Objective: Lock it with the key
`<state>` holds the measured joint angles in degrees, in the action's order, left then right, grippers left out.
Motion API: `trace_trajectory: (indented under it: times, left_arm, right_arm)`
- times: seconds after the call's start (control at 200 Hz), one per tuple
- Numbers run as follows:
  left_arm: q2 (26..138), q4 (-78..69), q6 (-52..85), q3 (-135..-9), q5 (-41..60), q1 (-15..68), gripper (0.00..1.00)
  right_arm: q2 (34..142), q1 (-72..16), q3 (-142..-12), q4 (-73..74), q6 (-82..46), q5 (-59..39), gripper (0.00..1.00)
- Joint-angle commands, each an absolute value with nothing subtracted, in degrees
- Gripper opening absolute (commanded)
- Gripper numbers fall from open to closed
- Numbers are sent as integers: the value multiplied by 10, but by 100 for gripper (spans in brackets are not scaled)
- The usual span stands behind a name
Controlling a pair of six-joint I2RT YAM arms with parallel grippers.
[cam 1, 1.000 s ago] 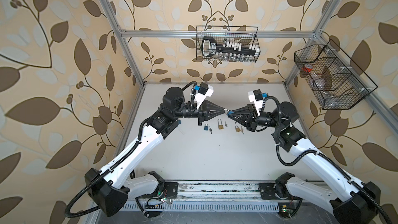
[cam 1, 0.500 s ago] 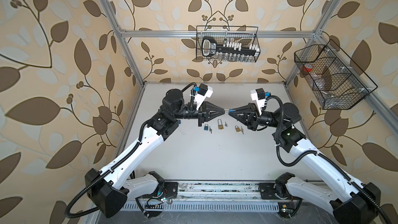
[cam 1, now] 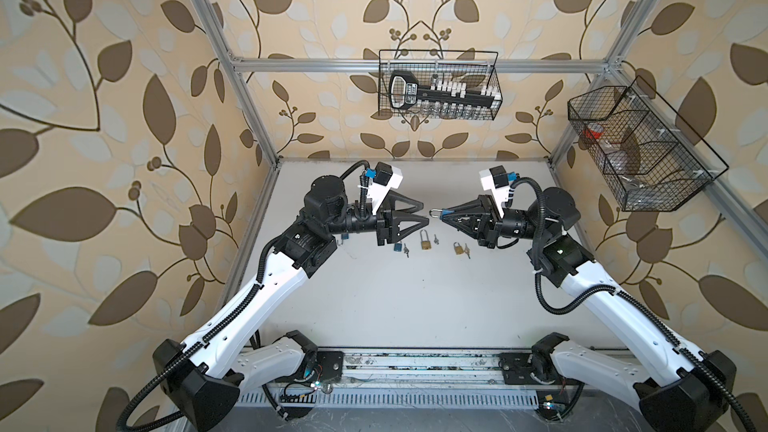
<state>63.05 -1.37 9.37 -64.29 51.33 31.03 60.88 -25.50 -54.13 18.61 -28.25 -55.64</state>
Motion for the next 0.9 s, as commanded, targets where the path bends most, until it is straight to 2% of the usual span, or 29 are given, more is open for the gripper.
trace_trajectory:
  times: [0.0, 0.155, 0.551, 0.676, 0.766, 0.896]
  left_arm:
    - [640, -19, 84, -666, 555, 306, 50]
    - [649, -25, 88, -669, 569, 307, 49]
    - [650, -27, 89, -671, 568, 308, 34]
    - [650, -27, 89, -671, 567, 307, 19]
    - [651, -26, 88, -671, 567, 307, 0]
    - [656, -19, 85, -672, 573, 307, 0]
  right_arm:
    - [612, -257, -564, 174, -268, -576, 0]
    - [617, -258, -566, 167, -264, -583, 0]
    - [622, -264, -570, 155, -256, -583, 0]
    - [625, -265, -573, 154, -255, -584, 0]
    - [627, -266, -575, 154, -255, -583, 0]
    - [629, -270, -579, 159, -258, -577, 0]
